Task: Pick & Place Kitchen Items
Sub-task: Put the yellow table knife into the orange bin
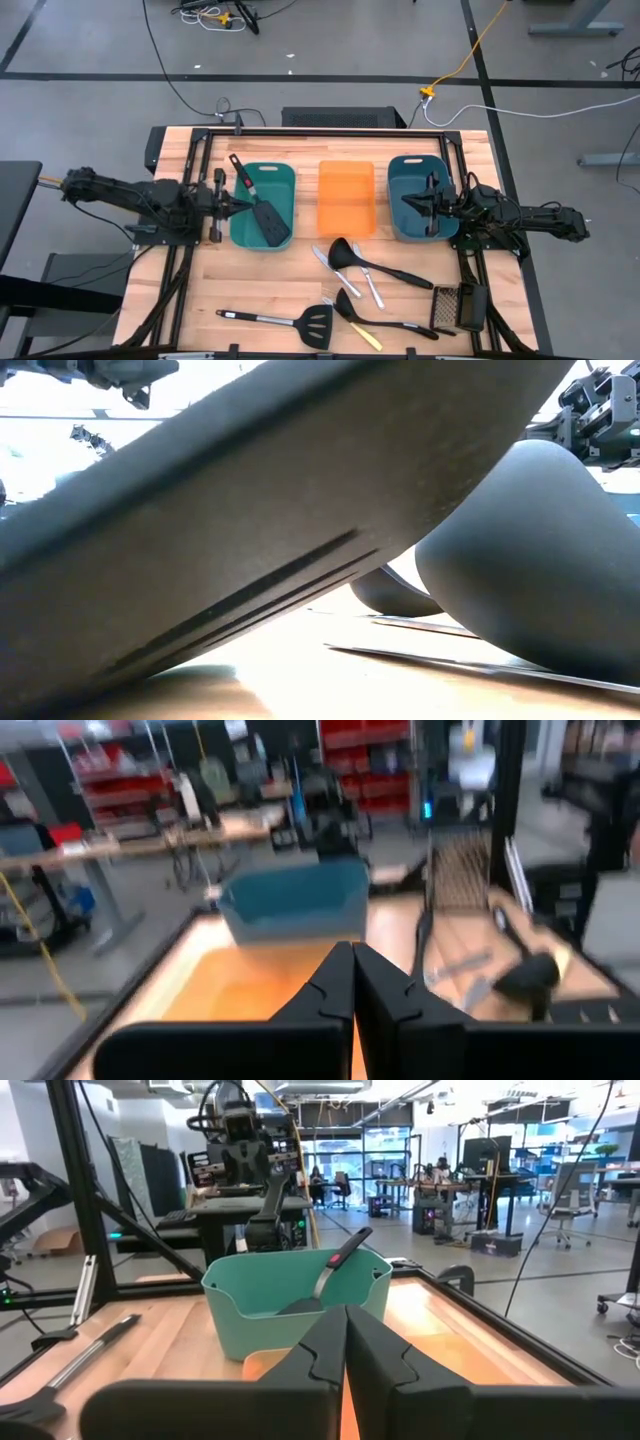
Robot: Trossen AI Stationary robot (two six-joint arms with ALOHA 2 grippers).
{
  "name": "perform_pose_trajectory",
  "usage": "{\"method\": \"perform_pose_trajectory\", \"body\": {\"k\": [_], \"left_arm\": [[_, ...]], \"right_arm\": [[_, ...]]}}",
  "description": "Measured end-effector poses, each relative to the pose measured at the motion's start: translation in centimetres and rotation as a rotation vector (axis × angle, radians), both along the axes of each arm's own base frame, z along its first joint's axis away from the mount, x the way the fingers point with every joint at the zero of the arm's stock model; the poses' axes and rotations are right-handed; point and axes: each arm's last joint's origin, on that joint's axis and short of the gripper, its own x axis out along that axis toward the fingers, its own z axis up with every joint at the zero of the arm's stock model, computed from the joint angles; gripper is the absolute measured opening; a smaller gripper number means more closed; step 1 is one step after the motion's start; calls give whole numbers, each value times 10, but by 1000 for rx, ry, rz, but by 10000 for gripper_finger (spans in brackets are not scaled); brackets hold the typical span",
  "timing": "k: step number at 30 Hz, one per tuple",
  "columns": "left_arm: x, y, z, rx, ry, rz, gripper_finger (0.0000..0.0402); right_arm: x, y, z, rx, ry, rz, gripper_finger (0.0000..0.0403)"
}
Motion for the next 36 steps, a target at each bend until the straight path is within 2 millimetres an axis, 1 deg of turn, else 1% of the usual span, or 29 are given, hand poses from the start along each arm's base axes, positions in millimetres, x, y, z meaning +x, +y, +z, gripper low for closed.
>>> {"method": "perform_pose_trajectory", "body": {"k": [4,5,9,12,17,22,25,36], "left_arm": [[0,1,-20,40,21,44,2],[0,1,-24,45,2,53,2],[1,2,-30,76,-69,73,1],[2,2,-38,122,-66,79,1],[0,2,-38,122,-63,68,1],[-3,3,-48,125,28,69,1],[-6,4,-44,110,-9,74,1],[-8,4,-43,91,-21,72,4]], "right_arm": [[0,0,0,-4,1,0,18],[0,0,0,-4,1,0,18],[0,0,0,2,1,0,18],[0,0,0,5,1,1,18],[0,0,0,6,3,1,18],[0,0,-1,7,5,1,18],[0,0,-1,9,7,1,18],[0,0,-1,8,8,1,18]]}}
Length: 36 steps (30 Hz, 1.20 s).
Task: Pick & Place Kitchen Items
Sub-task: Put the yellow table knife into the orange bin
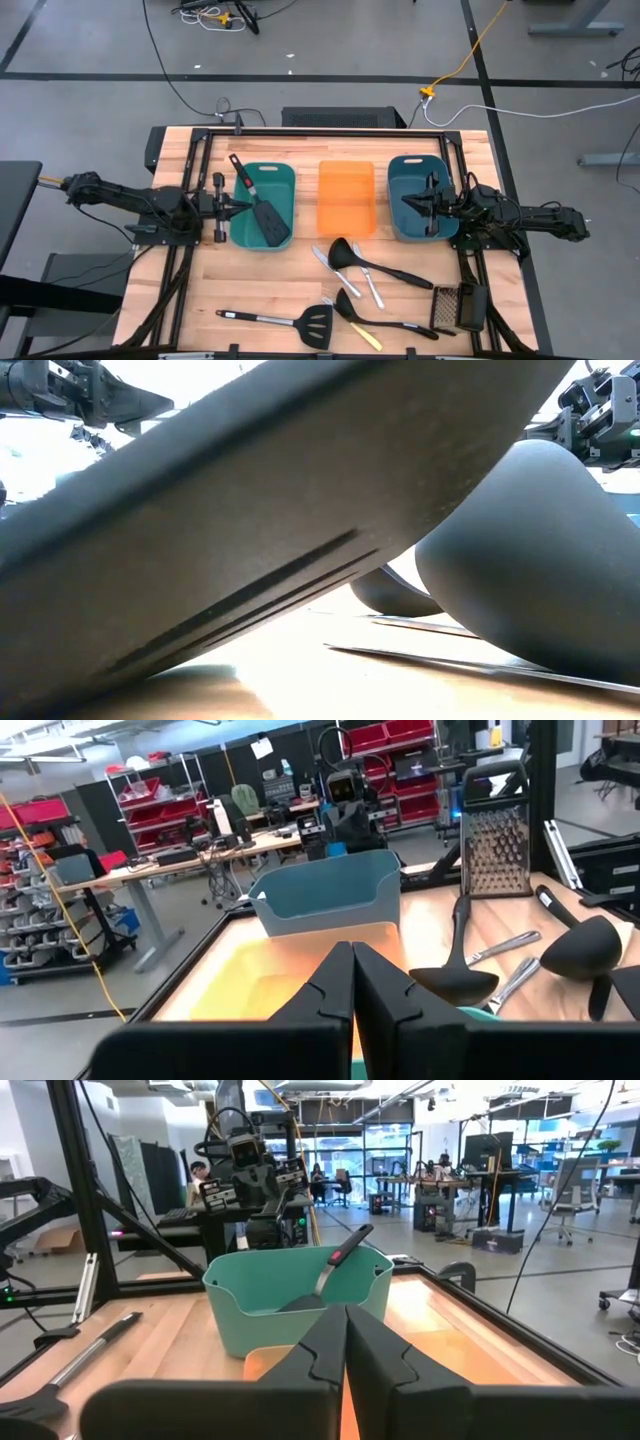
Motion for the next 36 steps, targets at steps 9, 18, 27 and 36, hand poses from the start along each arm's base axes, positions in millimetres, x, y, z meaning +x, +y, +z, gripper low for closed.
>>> {"method": "perform_pose_trajectory", "body": {"k": [9,18,27,36], "left_arm": [[0,0,1,3,-7,0,14],[0,0,4,12,-39,1,5],[0,0,4,15,-39,9,25],[0,0,4,15,-39,9,18]], "right_arm": [[0,-1,0,2,0,-45,18],[0,-1,0,2,-1,-45,18],[-1,-1,5,-11,-49,-50,18],[-2,-2,9,-25,-93,-94,18]]}}
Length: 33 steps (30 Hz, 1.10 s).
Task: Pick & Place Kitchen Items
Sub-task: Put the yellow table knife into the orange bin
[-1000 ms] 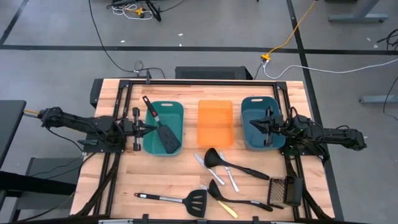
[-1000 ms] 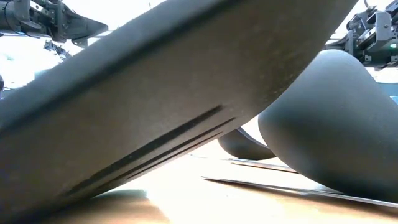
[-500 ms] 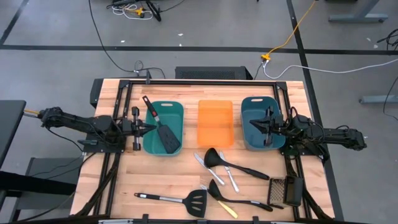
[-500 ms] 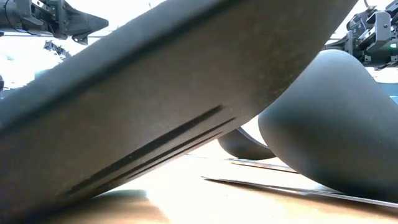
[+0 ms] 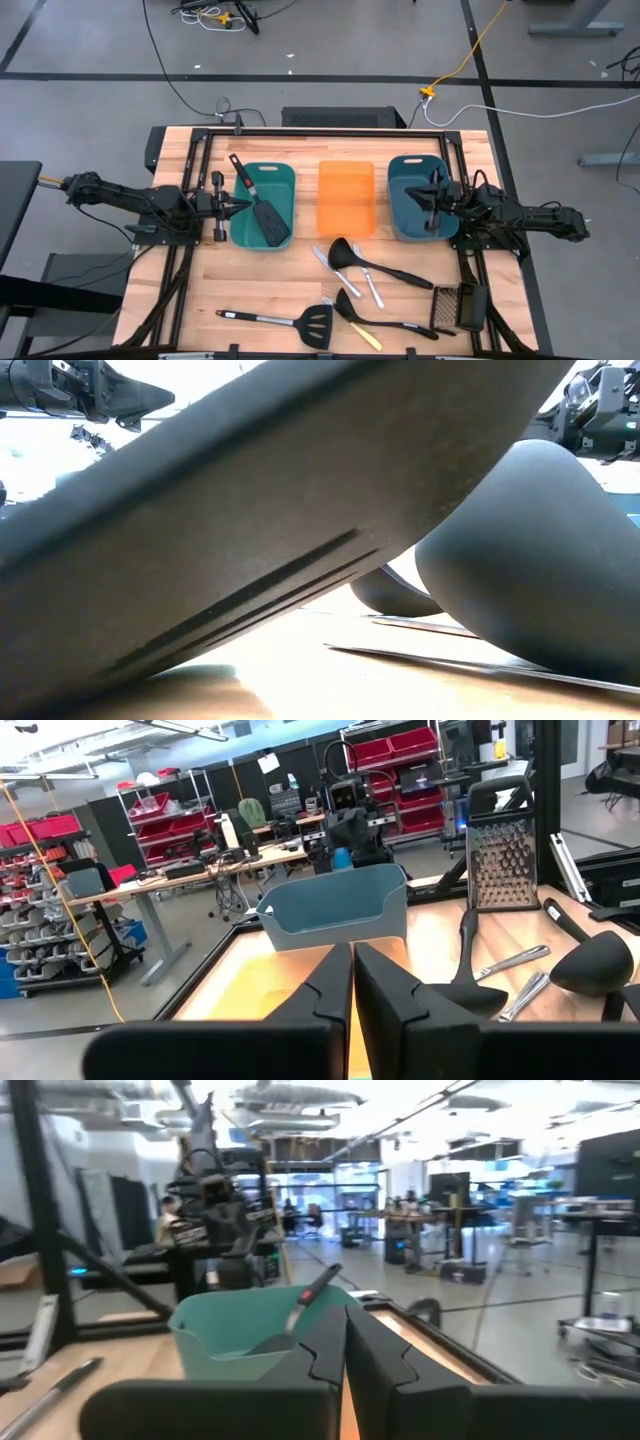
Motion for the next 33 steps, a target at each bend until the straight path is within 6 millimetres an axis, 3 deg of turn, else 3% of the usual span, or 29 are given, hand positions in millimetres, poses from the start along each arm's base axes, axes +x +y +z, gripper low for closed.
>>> {"method": "perform_pose_trajectory", "body": {"k": [12,20,33], "left_arm": [[0,0,0,-1,0,0,15],[0,0,0,-1,0,0,14],[0,0,0,-1,2,0,12]], "right_arm": [[10,2,2,-16,3,17,18],[29,8,22,-26,88,33,18],[48,14,17,-72,178,1,18]]}}
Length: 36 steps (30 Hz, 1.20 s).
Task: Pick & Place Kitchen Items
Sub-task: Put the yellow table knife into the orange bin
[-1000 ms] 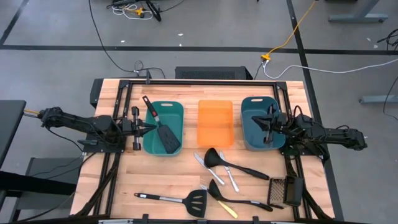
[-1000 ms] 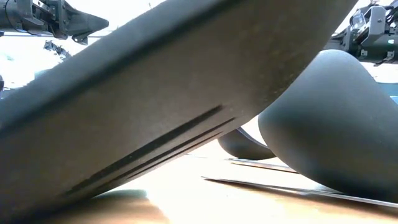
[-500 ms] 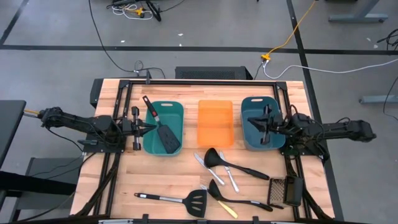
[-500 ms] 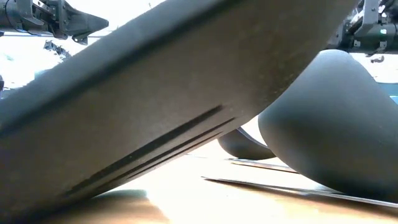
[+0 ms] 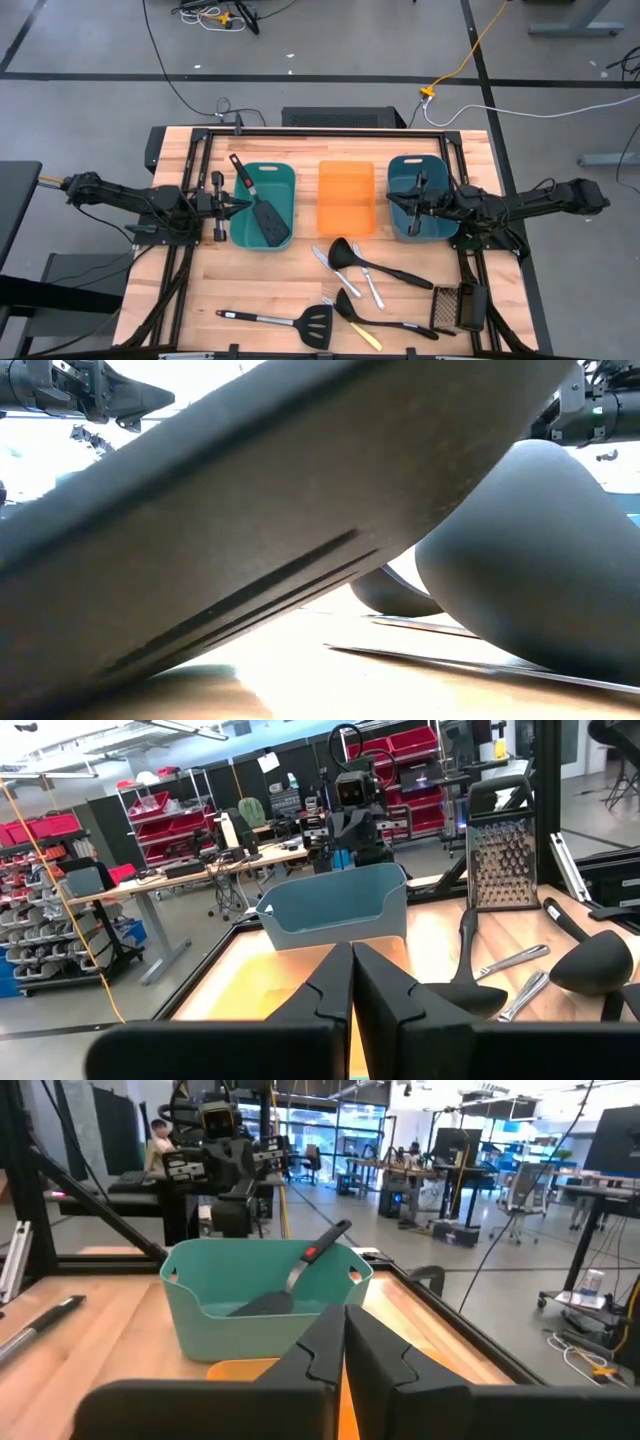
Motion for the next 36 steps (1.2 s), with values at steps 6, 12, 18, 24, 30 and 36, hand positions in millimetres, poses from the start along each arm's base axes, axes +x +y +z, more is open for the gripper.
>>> {"method": "perform_pose_trajectory", "body": {"k": [6,12,18,24,30,36], "left_arm": [[0,0,0,1,0,0,11],[0,0,0,1,1,0,11],[0,0,0,-4,0,-1,10],[0,0,-1,-25,9,-1,10],[0,0,-1,-25,8,-2,10],[0,0,-1,-27,7,-2,14]], "right_arm": [[3,0,-3,3,20,7,18],[19,11,28,20,95,72,18],[51,30,53,-10,245,-2,18],[74,43,48,-28,330,45,18],[96,58,68,-19,570,-27,21],[115,69,92,7,773,-46,61]]}}
